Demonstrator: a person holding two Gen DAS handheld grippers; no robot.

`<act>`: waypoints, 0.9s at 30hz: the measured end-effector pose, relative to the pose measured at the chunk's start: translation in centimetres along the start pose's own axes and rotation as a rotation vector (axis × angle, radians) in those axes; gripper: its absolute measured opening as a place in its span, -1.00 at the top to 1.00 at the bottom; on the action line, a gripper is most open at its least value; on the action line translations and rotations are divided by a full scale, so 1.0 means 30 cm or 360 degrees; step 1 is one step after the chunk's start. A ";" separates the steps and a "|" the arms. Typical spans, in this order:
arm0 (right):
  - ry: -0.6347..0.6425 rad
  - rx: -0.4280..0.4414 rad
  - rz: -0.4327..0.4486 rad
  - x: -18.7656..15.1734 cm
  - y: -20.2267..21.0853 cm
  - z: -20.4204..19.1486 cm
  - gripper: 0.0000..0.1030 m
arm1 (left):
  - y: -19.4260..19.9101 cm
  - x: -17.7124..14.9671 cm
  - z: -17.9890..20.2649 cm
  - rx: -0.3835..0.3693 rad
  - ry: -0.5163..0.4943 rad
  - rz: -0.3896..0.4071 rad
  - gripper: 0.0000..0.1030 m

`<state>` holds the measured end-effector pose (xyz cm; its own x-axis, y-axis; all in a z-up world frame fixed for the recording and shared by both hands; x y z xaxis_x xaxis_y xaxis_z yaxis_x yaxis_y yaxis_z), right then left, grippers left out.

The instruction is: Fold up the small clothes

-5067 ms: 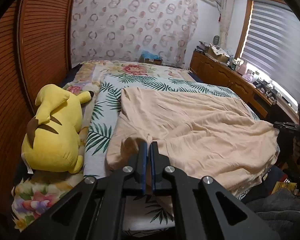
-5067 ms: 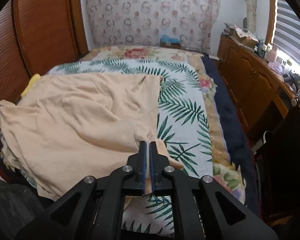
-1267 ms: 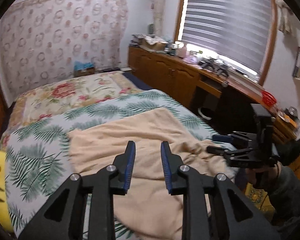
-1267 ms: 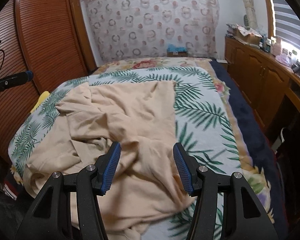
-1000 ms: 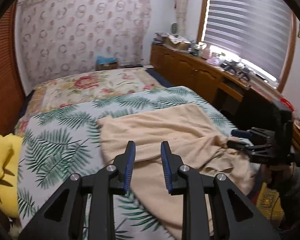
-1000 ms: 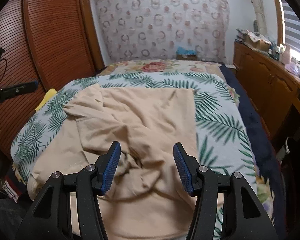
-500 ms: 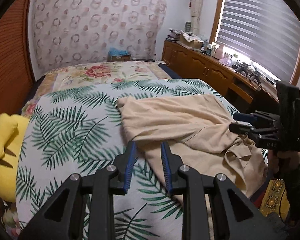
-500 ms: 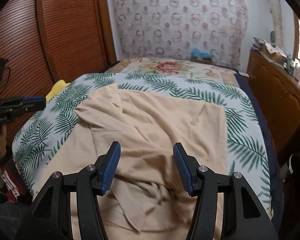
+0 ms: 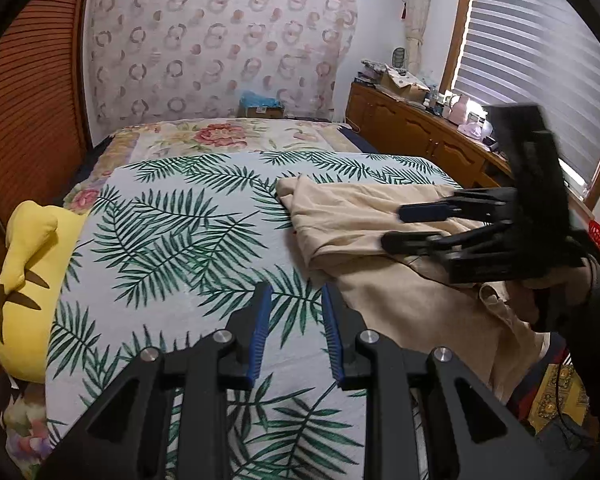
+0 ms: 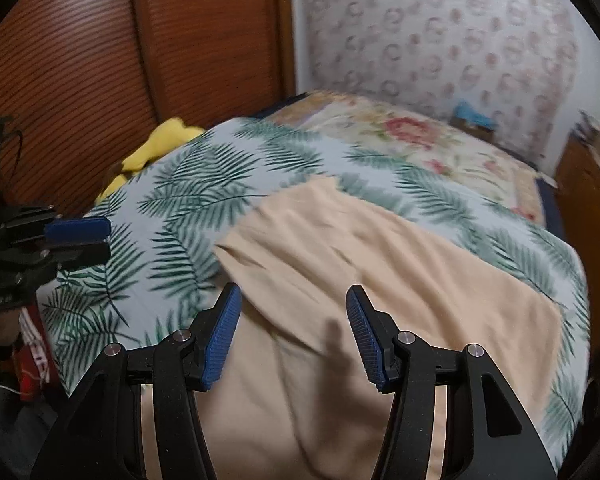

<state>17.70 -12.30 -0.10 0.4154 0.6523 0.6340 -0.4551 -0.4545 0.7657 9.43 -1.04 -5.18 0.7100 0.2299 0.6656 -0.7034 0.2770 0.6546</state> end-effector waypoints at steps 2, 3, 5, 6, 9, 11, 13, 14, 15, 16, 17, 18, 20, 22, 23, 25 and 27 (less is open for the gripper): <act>0.0028 0.0045 -0.0039 0.029 -0.053 -0.020 -0.08 | 0.004 0.000 -0.009 -0.0001 0.0008 0.0007 0.54; 0.0053 0.0068 -0.0073 0.046 -0.091 -0.038 -0.08 | 0.005 0.000 -0.012 -0.0003 0.0014 0.0009 0.54; 0.0095 0.0083 -0.0117 0.060 -0.137 -0.059 -0.08 | 0.006 -0.001 -0.014 -0.0006 0.0018 0.0007 0.54; 0.0122 0.0093 -0.0147 0.063 -0.165 -0.072 -0.08 | 0.004 -0.004 -0.017 -0.0008 0.0018 0.0005 0.54; 0.0172 0.0065 -0.0216 0.055 -0.219 -0.093 -0.08 | -0.001 -0.014 -0.021 -0.0014 0.0024 -0.0004 0.54; 0.0192 0.0035 -0.0247 0.051 -0.243 -0.090 -0.08 | -0.005 -0.018 -0.021 -0.0016 0.0025 -0.0010 0.54; 0.0183 0.0016 -0.0238 0.051 -0.252 -0.078 0.19 | -0.009 -0.023 -0.020 -0.0020 0.0024 -0.0017 0.54; 0.0170 0.0003 -0.0221 0.052 -0.247 -0.067 0.52 | -0.010 -0.026 -0.020 -0.0022 0.0023 -0.0018 0.54; 0.0135 0.0007 -0.0193 0.054 -0.236 -0.050 0.58 | -0.011 -0.029 -0.016 -0.0025 0.0019 -0.0021 0.54; 0.0096 0.0025 -0.0159 0.055 -0.221 -0.035 0.79 | -0.010 -0.032 -0.011 -0.0027 0.0016 -0.0022 0.54; 0.0062 0.0032 -0.0113 0.056 -0.201 -0.019 0.90 | -0.012 -0.035 -0.013 -0.0030 0.0014 -0.0025 0.54; 0.0049 0.0020 -0.0081 0.063 -0.183 -0.009 0.92 | -0.015 -0.035 -0.010 -0.0033 0.0012 -0.0028 0.54; 0.0023 -0.0012 -0.0031 0.071 -0.147 0.015 0.93 | -0.019 -0.037 -0.003 -0.0041 0.0010 -0.0031 0.54; -0.0049 -0.0011 0.0047 0.084 -0.094 0.055 0.93 | -0.023 -0.039 0.005 -0.0048 0.0003 -0.0033 0.54; -0.0084 -0.0014 0.0087 0.089 -0.065 0.077 0.93 | -0.024 -0.041 0.009 -0.0050 -0.0002 -0.0036 0.54; -0.0135 -0.0060 0.0158 0.098 0.003 0.124 0.93 | -0.025 -0.045 0.022 -0.0063 -0.0012 -0.0042 0.54; -0.0171 -0.0124 0.0190 0.096 0.068 0.185 0.93 | -0.026 -0.047 0.034 -0.0077 -0.0019 -0.0046 0.54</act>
Point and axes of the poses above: each gripper's, at about its wrist camera, not at the fingertips, and y roughly against the way its jaws point, z to its right, x to its top, the point moved 4 cm from there along -y, roughly the way its jaws point, and after that the axes turned 15 degrees about y, right-handed, at the moved point
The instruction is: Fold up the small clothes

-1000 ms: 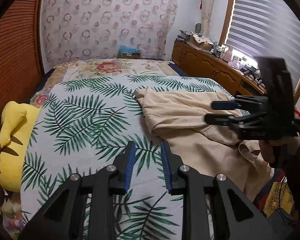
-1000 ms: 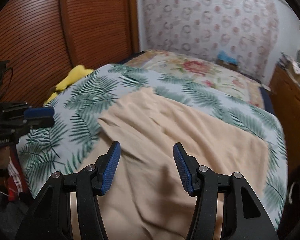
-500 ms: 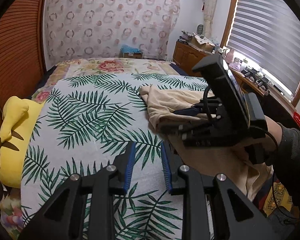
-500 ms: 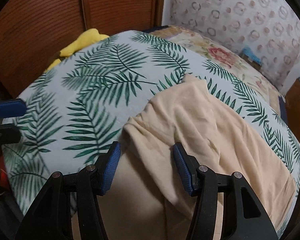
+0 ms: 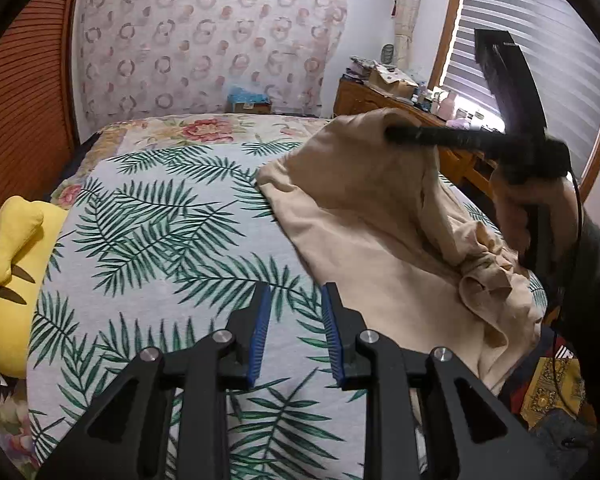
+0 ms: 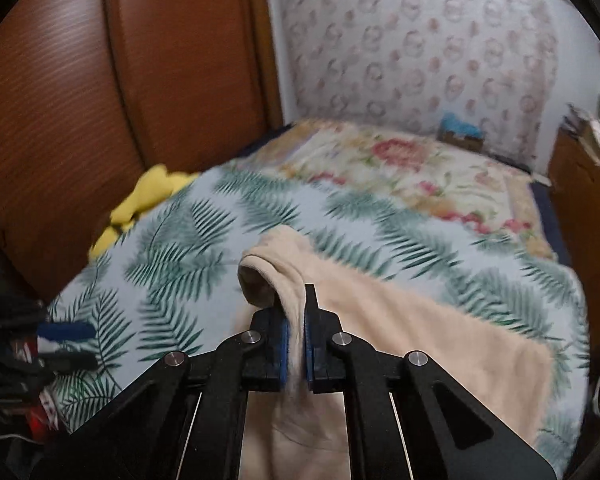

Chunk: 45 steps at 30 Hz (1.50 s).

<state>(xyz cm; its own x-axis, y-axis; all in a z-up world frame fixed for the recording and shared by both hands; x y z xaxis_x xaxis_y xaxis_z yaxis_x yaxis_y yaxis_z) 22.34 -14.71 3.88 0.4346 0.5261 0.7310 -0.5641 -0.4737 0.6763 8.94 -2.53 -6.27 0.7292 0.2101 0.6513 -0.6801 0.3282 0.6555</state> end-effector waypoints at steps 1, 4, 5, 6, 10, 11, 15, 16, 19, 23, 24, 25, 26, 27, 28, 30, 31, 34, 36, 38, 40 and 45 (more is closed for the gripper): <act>-0.0019 -0.0040 0.0002 0.001 0.024 0.032 0.93 | 0.000 -0.002 0.007 -0.0005 -0.0005 -0.0001 0.54; -0.0109 -0.0162 -0.0042 -0.012 0.085 0.168 0.94 | -0.002 -0.009 0.028 -0.0027 -0.0020 -0.0010 0.54; -0.0149 -0.0209 -0.0088 -0.025 0.097 0.223 0.94 | -0.003 -0.012 0.038 -0.0038 -0.0027 -0.0016 0.54; -0.0175 -0.0242 -0.0114 -0.038 0.105 0.265 0.94 | -0.005 -0.013 0.045 -0.0044 -0.0032 -0.0018 0.53; -0.0304 -0.0394 -0.0226 -0.117 0.096 0.425 0.93 | -0.017 -0.021 0.069 -0.0051 -0.0050 -0.0028 0.54; -0.0306 -0.0455 -0.0249 -0.137 0.087 0.453 0.90 | -0.021 -0.022 0.073 -0.0050 -0.0052 -0.0032 0.54; -0.0369 -0.0560 -0.0286 -0.204 0.104 0.505 0.33 | -0.024 -0.029 0.082 -0.0057 -0.0057 -0.0039 0.54; -0.0382 -0.0542 -0.0263 -0.215 0.119 0.503 0.28 | -0.025 -0.031 0.087 -0.0057 -0.0061 -0.0039 0.54; -0.0346 -0.0509 -0.0208 -0.247 0.184 0.456 0.28 | -0.025 -0.036 0.096 -0.0065 -0.0064 -0.0034 0.54; -0.0279 -0.0432 -0.0166 -0.296 0.267 0.319 0.28 | -0.031 -0.044 0.113 -0.0079 -0.0064 -0.0033 0.54; -0.0263 -0.0409 -0.0166 -0.315 0.284 0.284 0.28 | -0.033 -0.046 0.116 -0.0083 -0.0067 -0.0035 0.54; -0.0247 -0.0392 -0.0172 -0.332 0.295 0.255 0.28 | -0.037 -0.047 0.120 -0.0085 -0.0069 -0.0040 0.54; -0.0233 -0.0379 -0.0181 -0.347 0.301 0.226 0.28 | -0.041 -0.049 0.125 -0.0088 -0.0070 -0.0044 0.54; -0.0212 -0.0367 -0.0196 -0.368 0.309 0.182 0.28 | -0.045 -0.052 0.129 -0.0092 -0.0074 -0.0049 0.54; -0.0206 -0.0359 -0.0204 -0.385 0.315 0.158 0.28 | -0.049 -0.054 0.134 -0.0092 -0.0079 -0.0054 0.54; -0.0205 -0.0321 -0.0215 -0.418 0.311 0.105 0.28 | -0.055 -0.058 0.141 -0.0094 -0.0085 -0.0062 0.54; -0.0204 -0.0303 -0.0220 -0.430 0.309 0.087 0.28 | -0.058 -0.061 0.145 -0.0095 -0.0089 -0.0068 0.54; -0.0176 -0.0286 -0.0241 -0.462 0.299 0.030 0.28 | -0.065 -0.068 0.153 -0.0095 -0.0098 -0.0078 0.54; -0.0160 -0.0262 -0.0253 -0.479 0.289 0.006 0.28 | -0.070 -0.074 0.157 -0.0096 -0.0103 -0.0086 0.54; -0.0164 -0.0236 -0.0274 -0.497 0.275 -0.016 0.28 | -0.077 -0.080 0.161 -0.0096 -0.0108 -0.0093 0.54; -0.0152 -0.0228 -0.0294 -0.511 0.266 -0.037 0.28 | -0.085 -0.087 0.166 -0.0099 -0.0112 -0.0106 0.54; -0.0146 -0.0229 -0.0333 -0.549 0.249 -0.057 0.30 | -0.090 -0.093 0.176 -0.0108 -0.0120 -0.0119 0.54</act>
Point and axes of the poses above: each gripper's, at about its wrist camera, not at the fingertips, and y roughly against the way its jaws point, z to its right, x to its top, the point moved 4 cm from there along -y, roughly the way its jaws point, and after that the axes turned 15 degrees about y, right-handed, at the moved point
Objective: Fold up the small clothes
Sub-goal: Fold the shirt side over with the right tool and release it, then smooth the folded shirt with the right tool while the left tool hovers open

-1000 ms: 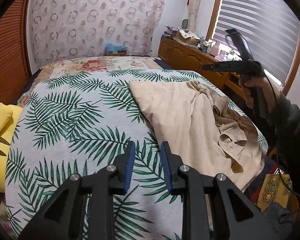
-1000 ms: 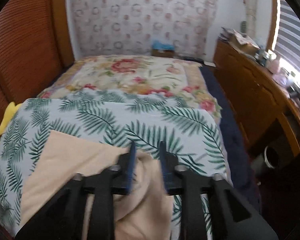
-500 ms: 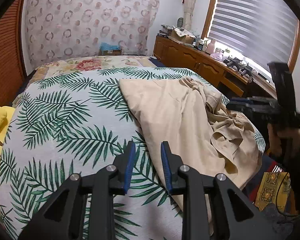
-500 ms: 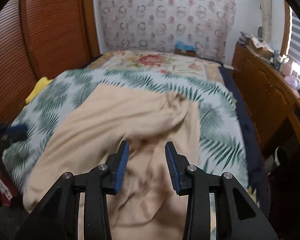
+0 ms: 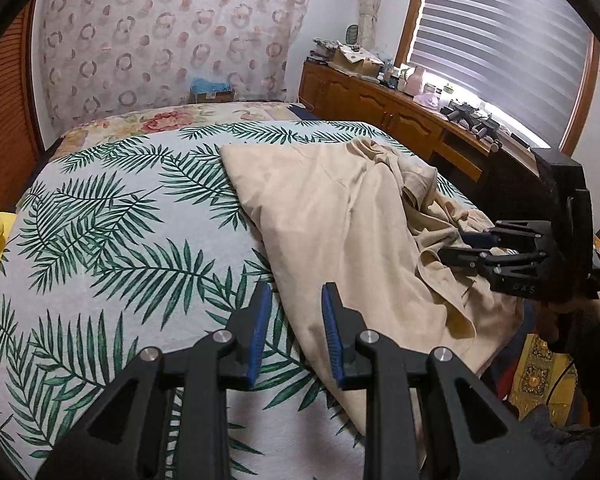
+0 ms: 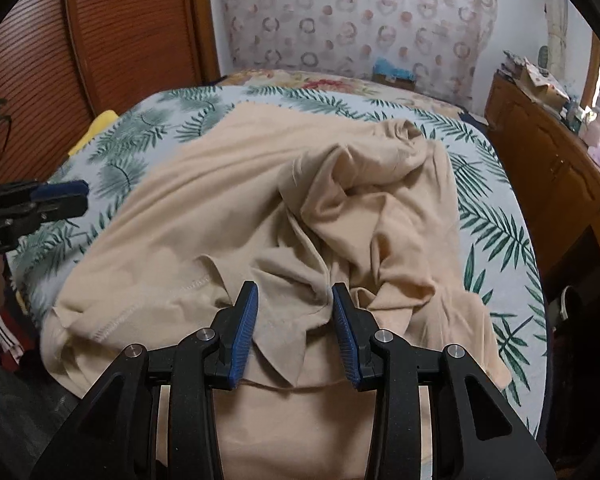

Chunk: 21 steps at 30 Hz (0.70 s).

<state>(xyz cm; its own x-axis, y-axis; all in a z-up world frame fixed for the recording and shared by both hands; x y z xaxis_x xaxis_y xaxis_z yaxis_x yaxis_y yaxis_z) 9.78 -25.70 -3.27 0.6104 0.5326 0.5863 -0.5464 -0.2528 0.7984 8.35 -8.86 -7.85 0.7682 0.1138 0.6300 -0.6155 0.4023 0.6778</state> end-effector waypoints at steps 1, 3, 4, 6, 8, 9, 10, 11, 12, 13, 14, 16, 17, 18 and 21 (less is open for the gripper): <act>-0.0003 0.0005 0.0002 -0.004 -0.001 0.001 0.52 | 0.000 0.000 0.001 -0.0001 -0.0001 0.0001 0.54; 0.0002 0.0030 0.0012 -0.010 0.007 0.001 0.82 | 0.002 0.002 0.001 -0.0002 0.0002 0.0004 0.54; 0.0006 0.0042 0.0022 -0.012 0.016 0.001 0.91 | 0.001 0.003 0.002 -0.0003 0.0005 0.0004 0.54; 0.0007 0.0082 0.0066 -0.016 0.052 0.001 0.94 | 0.002 0.004 0.002 -0.0003 0.0004 0.0005 0.54; -0.0008 0.0095 0.0097 -0.023 0.094 0.013 0.95 | 0.002 0.005 0.002 -0.0005 0.0003 0.0004 0.54; -0.0022 0.0104 0.0110 -0.032 0.123 0.024 0.95 | 0.002 0.004 0.005 -0.0006 0.0000 0.0002 0.54; -0.0033 0.0116 0.0119 -0.041 0.151 0.036 0.95 | 0.002 0.003 0.009 -0.0008 -0.0003 0.0000 0.54; -0.0036 0.0110 0.0123 -0.048 0.174 0.044 0.95 | 0.000 0.004 0.014 -0.0009 -0.0006 -0.0003 0.54; -0.0030 0.0091 0.0114 -0.061 0.204 0.060 0.95 | -0.002 0.004 0.019 -0.0010 -0.0011 -0.0006 0.54; -0.0015 0.0076 0.0100 -0.074 0.231 0.068 0.95 | -0.003 0.003 0.026 -0.0012 -0.0019 -0.0008 0.54; -0.0008 0.0068 0.0088 -0.083 0.248 0.078 0.95 | -0.005 0.002 0.032 -0.0013 -0.0023 -0.0008 0.54; -0.0003 0.0056 0.0043 -0.112 0.289 0.103 0.95 | -0.005 0.002 0.043 -0.0022 -0.0027 -0.0005 0.54; 0.0001 0.0043 0.0020 -0.128 0.309 0.113 0.95 | -0.007 0.002 0.047 -0.0025 -0.0028 -0.0006 0.54; 0.0003 0.0026 0.0003 -0.139 0.318 0.118 0.95 | -0.008 0.001 0.052 -0.0028 -0.0030 -0.0007 0.54; -0.0001 0.0000 -0.0063 -0.184 0.344 0.130 0.95 | -0.014 -0.004 0.064 -0.0027 -0.0045 -0.0015 0.54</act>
Point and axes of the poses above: each gripper's, at about its wrist camera, not at the fingertips, and y roughly against the way its jaws point, z to its right, x to its top, the point moved 4 cm from there along -y, roughly the way its jaws point, and after that the axes turned 15 degrees about y, right-handed, at the moved point
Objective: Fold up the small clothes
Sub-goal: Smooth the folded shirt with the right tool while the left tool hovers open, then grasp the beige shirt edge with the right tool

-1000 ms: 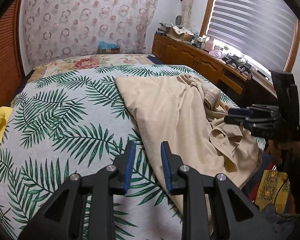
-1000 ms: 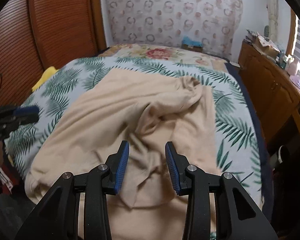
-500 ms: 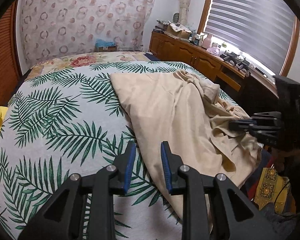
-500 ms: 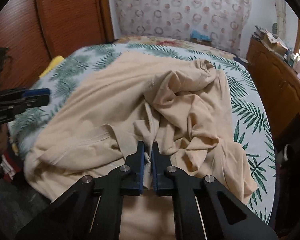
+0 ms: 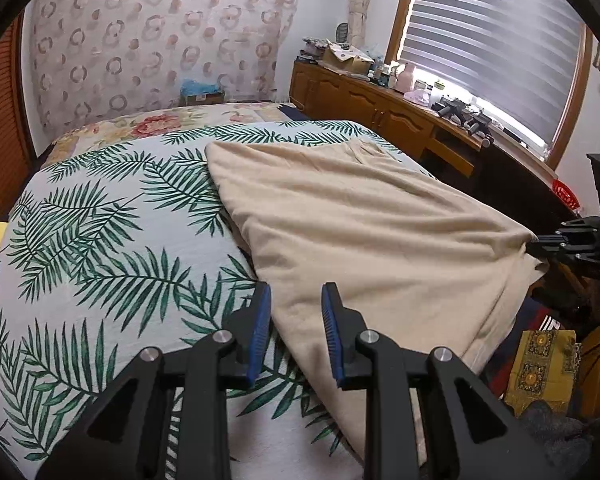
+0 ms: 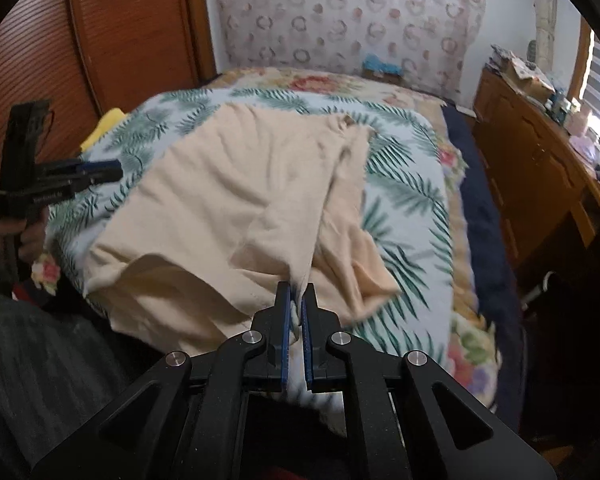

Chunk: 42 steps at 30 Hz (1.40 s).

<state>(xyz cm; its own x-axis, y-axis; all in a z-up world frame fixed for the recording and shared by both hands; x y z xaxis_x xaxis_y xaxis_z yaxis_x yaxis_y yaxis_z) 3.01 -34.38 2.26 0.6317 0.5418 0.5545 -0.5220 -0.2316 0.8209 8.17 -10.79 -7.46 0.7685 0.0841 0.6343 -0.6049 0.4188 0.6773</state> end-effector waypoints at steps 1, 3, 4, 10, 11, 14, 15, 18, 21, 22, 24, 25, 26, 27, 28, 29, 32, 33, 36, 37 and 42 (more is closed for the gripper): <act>0.0003 -0.0011 -0.0024 -0.014 0.000 0.000 0.95 | 0.000 -0.001 0.003 0.0002 -0.0003 -0.0001 0.54; -0.0009 -0.0016 -0.0053 -0.038 0.003 0.007 0.95 | 0.001 0.000 0.008 0.0002 -0.0006 0.0002 0.54; -0.0014 -0.0010 -0.0061 -0.049 0.003 0.010 0.95 | 0.001 0.001 0.007 0.0002 -0.0005 0.0004 0.54; -0.0067 -0.0081 -0.0040 -0.045 0.002 0.053 0.76 | -0.007 0.014 -0.008 0.0010 0.0016 0.0007 0.54; -0.0066 -0.0098 -0.0026 -0.035 0.003 0.060 0.73 | -0.010 0.019 -0.010 0.0010 0.0019 0.0009 0.54; -0.0061 -0.0119 0.0038 0.014 -0.006 0.083 0.64 | -0.021 0.042 -0.017 0.0009 0.0014 0.0020 0.54; -0.0061 -0.0137 0.0062 0.035 -0.014 0.093 0.60 | -0.028 0.054 -0.019 0.0005 0.0013 0.0022 0.54; -0.0084 -0.0131 0.0148 0.106 -0.052 0.135 0.39 | -0.062 0.090 -0.020 0.0023 -0.0010 0.0010 0.54; -0.0080 -0.0124 0.0199 0.181 -0.115 0.170 0.39 | -0.099 0.122 -0.024 0.0061 -0.0039 0.0002 0.54; -0.0080 -0.0113 0.0214 0.206 -0.138 0.180 0.39 | -0.116 0.133 -0.026 0.0071 -0.0044 -0.0004 0.54; -0.0084 -0.0103 0.0234 0.257 -0.191 0.208 0.39 | -0.147 0.147 -0.035 0.0091 -0.0045 -0.0022 0.54; -0.0087 -0.0089 0.0236 0.282 -0.221 0.221 0.39 | -0.161 0.152 -0.039 0.0104 -0.0047 -0.0030 0.54; -0.0086 -0.0073 0.0234 0.305 -0.251 0.234 0.39 | -0.174 0.155 -0.043 0.0112 -0.0052 -0.0039 0.54; -0.0085 -0.0069 0.0222 0.331 -0.288 0.255 0.39 | -0.191 0.156 -0.047 0.0120 -0.0053 -0.0052 0.54; -0.0094 -0.0069 0.0203 0.348 -0.316 0.272 0.39 | -0.210 0.157 -0.054 0.0128 -0.0049 -0.0068 0.54; -0.0109 -0.0068 0.0182 0.366 -0.346 0.290 0.39 | -0.222 0.156 -0.059 0.0137 -0.0045 -0.0080 0.54; -0.0145 -0.0093 0.0138 0.414 -0.432 0.346 0.39 | -0.259 0.142 -0.073 0.0150 -0.0036 -0.0122 0.54; -0.0149 -0.0086 0.0131 0.425 -0.450 0.359 0.39 | -0.268 0.138 -0.071 0.0154 -0.0039 -0.0132 0.54; -0.0151 -0.0066 0.0105 0.452 -0.511 0.377 0.39 | -0.281 0.124 -0.075 0.0150 -0.0050 -0.0133 0.52; -0.0153 -0.0054 0.0090 0.457 -0.531 0.380 0.39 | -0.281 0.122 -0.074 0.0150 -0.0049 -0.0134 0.52; -0.0149 -0.0037 0.0013 0.463 -0.614 0.380 0.39 | -0.277 0.117 -0.072 0.0149 -0.0051 -0.0135 0.50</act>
<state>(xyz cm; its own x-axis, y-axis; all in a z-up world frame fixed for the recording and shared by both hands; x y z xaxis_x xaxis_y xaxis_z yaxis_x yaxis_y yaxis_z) 27.93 -31.80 -3.61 0.6774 0.4619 0.5725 -0.5399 -0.2164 0.8134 16.35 -12.01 -11.67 0.8117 0.0223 0.5837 -0.5558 0.3370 0.7600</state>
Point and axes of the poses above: each gripper's, at about its wrist camera, not at the fingertips, and y roughly against the way its jaws point, z to its right, x to its top, the point moved 4 cm from there along -y, roughly the way its jaws point, and after that the axes turned 15 degrees about y, right-handed, at the moved point
